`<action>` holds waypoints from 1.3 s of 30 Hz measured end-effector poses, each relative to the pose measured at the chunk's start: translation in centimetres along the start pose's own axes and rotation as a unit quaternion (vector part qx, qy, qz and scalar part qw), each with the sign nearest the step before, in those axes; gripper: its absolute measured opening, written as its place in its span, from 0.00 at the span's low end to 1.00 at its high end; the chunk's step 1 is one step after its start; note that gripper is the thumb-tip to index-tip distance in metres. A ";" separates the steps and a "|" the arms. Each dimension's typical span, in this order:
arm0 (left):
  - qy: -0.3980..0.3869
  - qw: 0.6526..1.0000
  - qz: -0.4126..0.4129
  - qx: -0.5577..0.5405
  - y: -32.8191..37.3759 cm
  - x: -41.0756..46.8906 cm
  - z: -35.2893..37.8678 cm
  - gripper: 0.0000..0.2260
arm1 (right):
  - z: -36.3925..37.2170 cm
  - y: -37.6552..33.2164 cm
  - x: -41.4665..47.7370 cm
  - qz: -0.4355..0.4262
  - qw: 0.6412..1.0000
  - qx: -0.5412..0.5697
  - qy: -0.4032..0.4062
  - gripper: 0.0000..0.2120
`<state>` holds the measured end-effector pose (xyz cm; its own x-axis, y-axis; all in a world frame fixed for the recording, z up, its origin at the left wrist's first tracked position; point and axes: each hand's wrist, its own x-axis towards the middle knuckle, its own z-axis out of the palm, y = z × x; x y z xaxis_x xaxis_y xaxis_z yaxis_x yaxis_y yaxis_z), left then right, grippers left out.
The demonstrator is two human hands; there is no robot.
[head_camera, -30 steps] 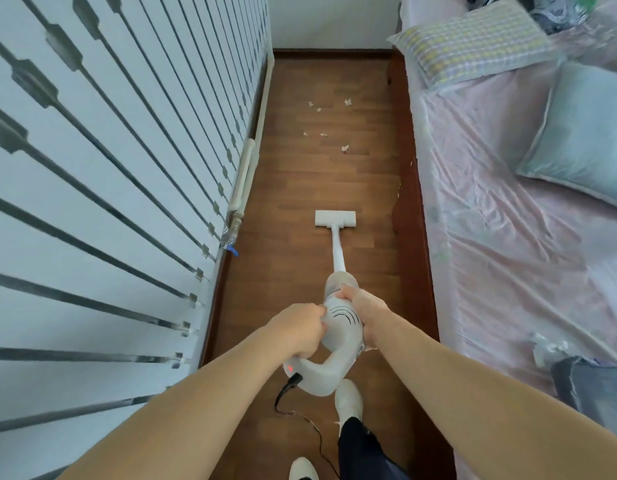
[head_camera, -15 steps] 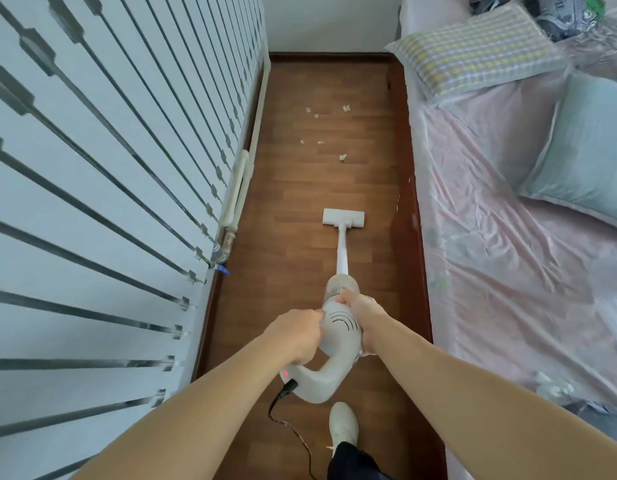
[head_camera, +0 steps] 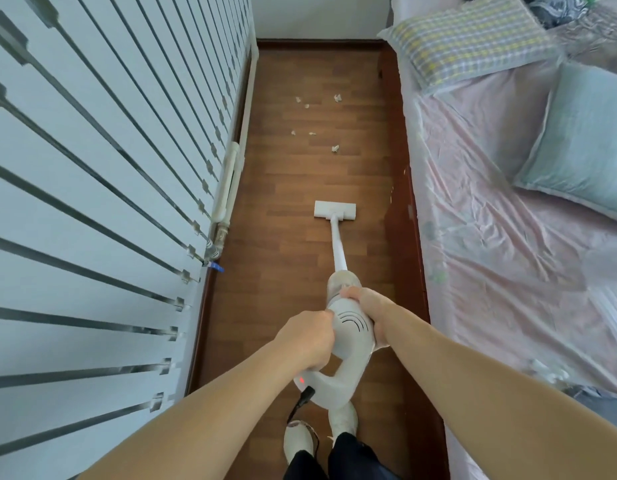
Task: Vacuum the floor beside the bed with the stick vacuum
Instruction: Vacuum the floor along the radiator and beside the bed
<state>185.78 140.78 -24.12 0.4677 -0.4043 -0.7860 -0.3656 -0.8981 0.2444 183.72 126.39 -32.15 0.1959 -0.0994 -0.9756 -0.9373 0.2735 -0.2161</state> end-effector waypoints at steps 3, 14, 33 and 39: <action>-0.010 1.000 0.010 0.014 -0.5 -1.7 0.9 0.21 | 1.0 1.7 -0.9 0.019 1.000 0.007 0.005 0.18; -0.012 0.999 0.020 0.034 -3.0 -1.5 -0.3 0.16 | 3.4 1.2 -1.6 0.016 0.999 0.042 0.011 0.19; -0.013 0.999 0.038 0.006 4.8 9.6 -12.4 0.15 | -6.2 -13.9 2.8 -0.009 0.999 0.031 0.033 0.20; -0.012 0.999 0.036 -0.009 6.5 12.0 -14.2 0.15 | -8.4 -16.3 4.4 -0.003 0.999 0.036 0.029 0.24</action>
<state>200.43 127.68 -23.90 0.4214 -0.4645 -0.7789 -0.3824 -0.8698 0.3118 197.50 113.48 -32.62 0.1828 -0.1559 -0.9707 -0.9128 0.3398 -0.2265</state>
